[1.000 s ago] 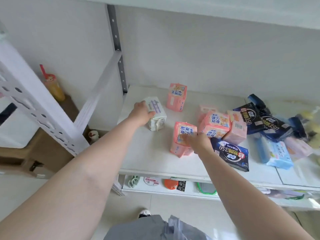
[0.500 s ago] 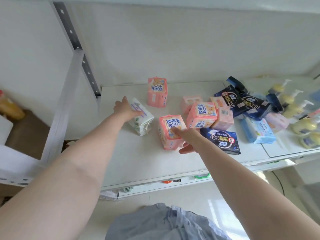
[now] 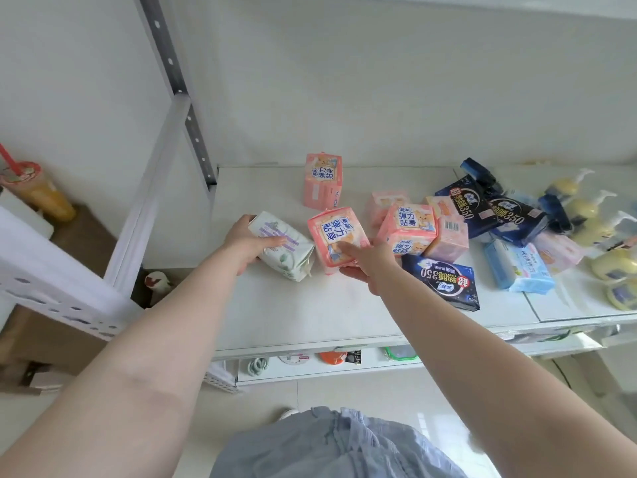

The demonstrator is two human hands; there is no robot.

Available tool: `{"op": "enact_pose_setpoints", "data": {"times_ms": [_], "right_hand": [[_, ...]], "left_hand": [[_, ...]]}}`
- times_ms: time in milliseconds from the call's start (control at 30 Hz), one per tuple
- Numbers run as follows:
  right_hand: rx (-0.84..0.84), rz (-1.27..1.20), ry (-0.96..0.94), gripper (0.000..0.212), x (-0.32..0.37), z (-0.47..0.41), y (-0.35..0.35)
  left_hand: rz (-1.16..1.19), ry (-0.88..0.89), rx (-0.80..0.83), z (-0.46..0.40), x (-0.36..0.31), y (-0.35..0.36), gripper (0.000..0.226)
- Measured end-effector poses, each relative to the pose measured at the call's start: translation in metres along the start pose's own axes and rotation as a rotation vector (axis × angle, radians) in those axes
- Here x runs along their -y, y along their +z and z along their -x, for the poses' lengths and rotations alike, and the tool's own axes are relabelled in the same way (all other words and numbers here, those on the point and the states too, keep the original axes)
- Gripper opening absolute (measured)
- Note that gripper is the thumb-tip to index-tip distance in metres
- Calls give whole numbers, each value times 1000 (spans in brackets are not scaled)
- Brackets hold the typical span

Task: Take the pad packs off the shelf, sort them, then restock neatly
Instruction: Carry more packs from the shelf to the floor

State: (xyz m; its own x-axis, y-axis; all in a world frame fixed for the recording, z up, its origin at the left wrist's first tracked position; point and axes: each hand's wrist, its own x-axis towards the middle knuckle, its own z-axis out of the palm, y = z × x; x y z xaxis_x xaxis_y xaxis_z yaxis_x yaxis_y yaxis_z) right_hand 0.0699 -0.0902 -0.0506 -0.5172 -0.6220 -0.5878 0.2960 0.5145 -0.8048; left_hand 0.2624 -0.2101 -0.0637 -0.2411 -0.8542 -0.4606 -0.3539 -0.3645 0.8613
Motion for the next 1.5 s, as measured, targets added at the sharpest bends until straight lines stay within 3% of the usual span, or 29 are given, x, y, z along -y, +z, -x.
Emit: {"op": "enact_pose_setpoints", "data": {"times_ms": [233, 633, 700, 833, 1000, 1233, 1500], "right_hand": [[69, 79, -86, 36, -2, 24, -38], [188, -17, -81, 48, -77, 84, -160], [196, -29, -75, 60, -89, 100, -176], [180, -50, -96, 61, -120, 140, -206], [100, -57, -116, 54, -181, 202, -254], [-9, 41, 53, 51, -287, 278, -340], [-54, 9, 88, 41, -337, 313, -448]], "left_hand": [[54, 74, -131, 60, 4, 25, 42], [230, 67, -449, 210, 58, 125, 59], [216, 79, -439, 239, 68, 135, 58], [182, 109, -382, 292, 87, 151, 56], [216, 65, -278, 357, 143, 183, 55], [188, -128, -97, 451, 241, 246, 52], [25, -133, 41, 500, 263, 336, 59]]}}
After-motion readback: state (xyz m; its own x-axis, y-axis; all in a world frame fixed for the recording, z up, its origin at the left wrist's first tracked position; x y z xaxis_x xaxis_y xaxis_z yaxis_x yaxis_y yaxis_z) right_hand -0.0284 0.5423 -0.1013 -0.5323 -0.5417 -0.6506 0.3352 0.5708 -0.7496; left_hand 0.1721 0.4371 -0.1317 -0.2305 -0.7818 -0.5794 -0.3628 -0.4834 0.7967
